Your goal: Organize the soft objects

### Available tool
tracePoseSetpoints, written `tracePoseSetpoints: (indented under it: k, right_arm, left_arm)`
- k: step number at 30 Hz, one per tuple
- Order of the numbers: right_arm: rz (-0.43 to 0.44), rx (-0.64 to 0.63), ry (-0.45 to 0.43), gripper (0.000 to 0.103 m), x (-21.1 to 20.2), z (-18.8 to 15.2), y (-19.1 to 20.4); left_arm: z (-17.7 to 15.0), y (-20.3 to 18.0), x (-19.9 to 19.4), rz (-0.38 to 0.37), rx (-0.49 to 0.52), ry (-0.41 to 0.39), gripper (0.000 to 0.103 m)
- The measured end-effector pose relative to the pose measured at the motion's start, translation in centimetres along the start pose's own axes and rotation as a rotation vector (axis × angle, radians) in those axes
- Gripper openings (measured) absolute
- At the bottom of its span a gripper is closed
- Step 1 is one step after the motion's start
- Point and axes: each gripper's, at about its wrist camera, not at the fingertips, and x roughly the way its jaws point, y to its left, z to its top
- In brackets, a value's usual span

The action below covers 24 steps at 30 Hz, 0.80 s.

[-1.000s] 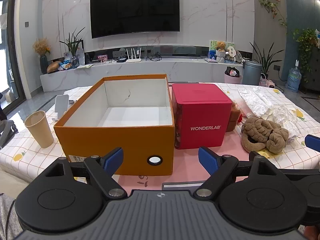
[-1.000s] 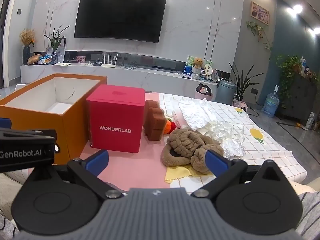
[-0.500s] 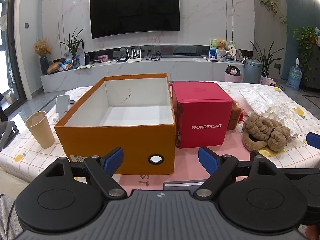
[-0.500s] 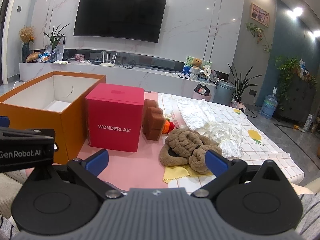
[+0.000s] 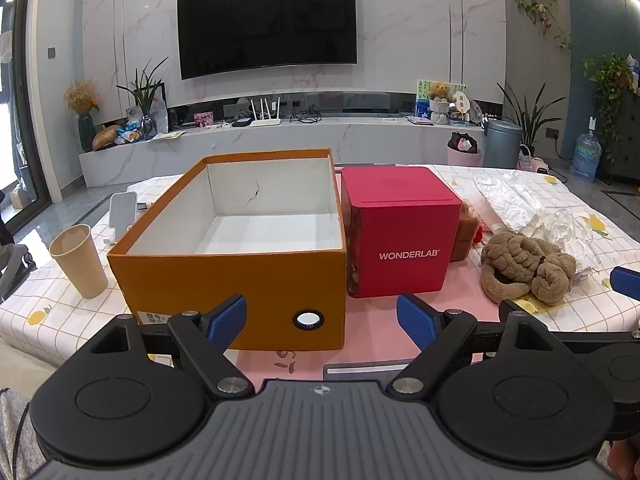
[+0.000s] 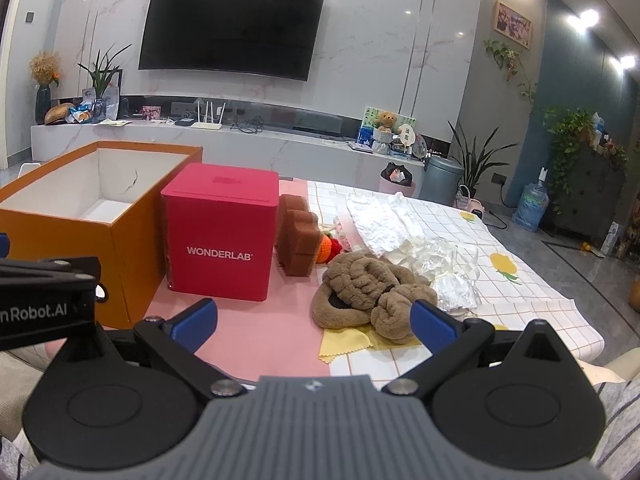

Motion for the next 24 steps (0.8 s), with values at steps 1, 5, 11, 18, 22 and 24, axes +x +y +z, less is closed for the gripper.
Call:
tracePoseSetpoints:
  k: [1,5,11,18,22,24]
  right_arm:
    - [0.000,0.000,0.000,0.100,0.02,0.00,0.02]
    - [0.002,0.000,0.002,0.100,0.05,0.00,0.02]
    - [0.004,0.000,0.005,0.100,0.07,-0.03,0.01]
    - [0.004,-0.003,0.007,0.100,0.02,-0.07,0.01]
    - [0.002,-0.006,0.005,0.100,-0.04,-0.11,0.04]
    - [0.003,-0.007,0.007,0.100,-0.02,-0.11,0.04]
  left_arm:
    - [-0.02,-0.01,-0.04,0.001,0.002,-0.002,0.099]
    - [0.02,0.03,0.02,-0.001,-0.002,0.002,0.099]
    - [0.07,0.16,0.00,0.001,-0.001,0.004,0.099]
    - [0.06,0.26,0.07,0.003,-0.007,0.013,0.099]
    - [0.03,0.30,0.09,0.003,-0.006,0.010,0.099]
    - [0.03,0.23,0.09,0.004,-0.004,0.011,0.099]
